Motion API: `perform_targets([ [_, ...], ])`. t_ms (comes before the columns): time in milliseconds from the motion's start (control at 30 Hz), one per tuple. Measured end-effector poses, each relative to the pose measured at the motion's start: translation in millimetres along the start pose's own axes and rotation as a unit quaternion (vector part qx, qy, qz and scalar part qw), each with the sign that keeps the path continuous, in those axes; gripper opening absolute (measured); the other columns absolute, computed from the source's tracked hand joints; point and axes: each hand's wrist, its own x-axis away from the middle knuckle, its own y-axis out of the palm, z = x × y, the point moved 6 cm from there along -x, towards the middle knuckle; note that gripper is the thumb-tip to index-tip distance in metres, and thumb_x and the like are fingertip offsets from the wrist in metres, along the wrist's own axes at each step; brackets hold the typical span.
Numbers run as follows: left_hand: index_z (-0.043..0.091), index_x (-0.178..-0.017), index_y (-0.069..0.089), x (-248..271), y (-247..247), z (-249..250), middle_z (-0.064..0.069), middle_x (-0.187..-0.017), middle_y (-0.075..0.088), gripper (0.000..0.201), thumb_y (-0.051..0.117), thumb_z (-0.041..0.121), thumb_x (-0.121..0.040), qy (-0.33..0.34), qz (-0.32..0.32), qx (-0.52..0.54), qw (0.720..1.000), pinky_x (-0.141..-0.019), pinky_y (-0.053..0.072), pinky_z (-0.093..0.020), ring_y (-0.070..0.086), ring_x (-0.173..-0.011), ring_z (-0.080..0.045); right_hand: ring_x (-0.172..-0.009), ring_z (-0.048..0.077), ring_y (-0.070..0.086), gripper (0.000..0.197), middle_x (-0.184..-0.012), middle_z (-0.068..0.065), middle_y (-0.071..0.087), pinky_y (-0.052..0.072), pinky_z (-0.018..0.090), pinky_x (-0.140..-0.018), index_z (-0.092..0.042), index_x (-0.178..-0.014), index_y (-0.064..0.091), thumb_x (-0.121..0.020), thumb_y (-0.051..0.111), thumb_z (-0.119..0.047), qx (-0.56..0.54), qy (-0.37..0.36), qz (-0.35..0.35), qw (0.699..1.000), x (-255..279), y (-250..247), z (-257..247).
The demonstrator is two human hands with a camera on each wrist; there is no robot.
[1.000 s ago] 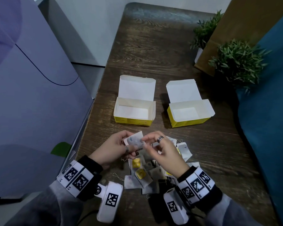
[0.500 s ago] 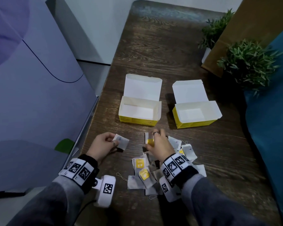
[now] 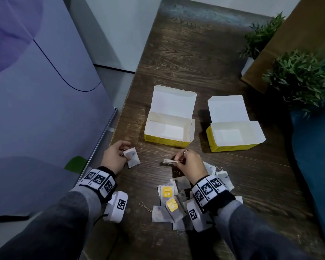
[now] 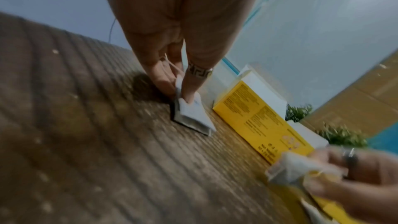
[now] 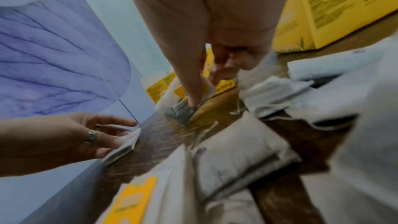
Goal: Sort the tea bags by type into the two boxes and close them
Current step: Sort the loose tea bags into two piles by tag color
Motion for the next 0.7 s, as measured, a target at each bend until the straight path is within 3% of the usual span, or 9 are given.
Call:
perform_targets([
  [100,0.019,-0.117,0.059,3.4,-9.6,8.6,-0.005,-0.117,0.047,0.034,0.063,0.011,-0.084,0.050,0.053,-0.067,0.995,-0.094,0.037,-0.024,0.044,-0.112,-0.021,-0.071,-0.004,0.050,0.020,-0.081,-0.014,0.049,0.037,0.008,-0.069,-0.016,-0.073,0.063,-0.076,0.065,0.004,-0.085,-0.114,0.024,0.989,10.8,-7.8,-31.8],
  [167,0.019,-0.113,0.061,13.2,-14.4,19.4,-0.003,-0.112,0.049,0.025,0.058,0.016,-0.088,0.072,0.059,-0.052,0.994,-0.086,0.036,-0.014,0.048,-0.102,-0.014,-0.075,-0.004,0.052,0.024,-0.080,-0.016,0.049,0.038,0.005,-0.070,-0.014,-0.070,0.063,-0.073,0.064,0.010,-0.131,-0.168,0.046,0.976,16.2,-10.2,-50.1],
  [233,0.020,-0.104,0.063,23.9,-8.5,28.9,0.001,-0.099,0.058,0.015,0.054,0.020,-0.091,0.054,-0.017,0.067,0.996,-0.067,0.041,-0.007,0.055,-0.082,-0.008,-0.078,0.003,0.054,0.024,-0.081,-0.014,0.052,0.040,0.007,-0.072,-0.009,-0.066,0.064,-0.070,0.062,0.014,-0.162,-0.200,0.064,0.964,18.6,-10.5,-64.3],
  [333,0.015,-0.104,0.064,41.1,12.0,37.2,-0.002,-0.088,0.063,0.018,0.052,0.016,-0.092,-0.047,-0.178,0.272,0.944,-0.051,0.045,-0.015,0.055,-0.066,-0.008,-0.081,0.005,0.057,0.024,-0.081,-0.011,0.055,0.043,0.011,-0.077,-0.005,-0.062,0.065,-0.066,0.059,0.019,-0.194,-0.222,0.073,0.953,21.1,-8.0,-79.5],
  [433,0.008,-0.111,0.061,43.1,15.8,40.2,-0.002,-0.080,0.068,0.029,0.059,-0.001,-0.084,-0.037,-0.216,0.290,0.932,-0.044,0.044,-0.014,0.054,-0.052,-0.004,-0.083,0.003,0.057,0.020,-0.085,-0.008,0.056,0.044,0.011,-0.078,-0.007,-0.069,0.066,-0.070,0.065,0.013,-0.207,-0.245,0.048,0.946,24.0,-2.3,-88.1],
  [500,0.010,-0.110,0.059,38.7,10.6,35.2,-0.006,-0.082,0.068,0.034,0.060,-0.008,-0.081,-0.029,-0.177,0.281,0.943,-0.044,0.046,-0.016,0.058,-0.050,-0.005,-0.086,0.002,0.057,0.021,-0.093,-0.014,0.053,0.045,0.010,-0.078,-0.014,-0.086,0.066,-0.075,0.069,0.004,-0.185,-0.227,0.012,0.956,23.7,1.4,-85.4],
  [567,0.010,-0.101,0.061,33.6,3.9,23.5,-0.012,-0.088,0.067,0.028,0.059,-0.010,-0.081,-0.070,-0.115,0.320,0.938,-0.049,0.052,-0.018,0.066,-0.054,-0.009,-0.088,0.003,0.057,0.033,-0.100,-0.018,0.051,0.045,0.008,-0.079,-0.022,-0.101,0.062,-0.078,0.067,0.001,-0.164,-0.173,-0.024,0.971,21.2,1.2,-72.5],
  [633,0.007,-0.089,0.062,30.3,-1.1,9.3,-0.015,-0.088,0.066,0.017,0.061,-0.007,-0.081,-0.105,-0.045,0.356,0.927,-0.054,0.056,-0.021,0.068,-0.060,-0.013,-0.090,0.005,0.058,0.031,-0.102,-0.010,0.055,0.045,0.010,-0.079,-0.025,-0.103,0.060,-0.081,0.065,-0.003,-0.126,-0.108,-0.059,0.984,18.6,-0.5,-51.3],
  [700,0.008,-0.079,0.061,27.2,-4.9,-2.2,-0.018,-0.086,0.066,0.010,0.068,0.001,-0.078,-0.109,0.017,0.331,0.937,-0.064,0.053,-0.028,0.065,-0.069,-0.020,-0.089,0.011,0.059,0.021,-0.098,-0.003,0.059,0.048,0.020,-0.081,-0.025,-0.097,0.061,-0.083,0.066,-0.010,-0.082,-0.052,-0.111,0.989,19.1,0.7,-28.3],
])
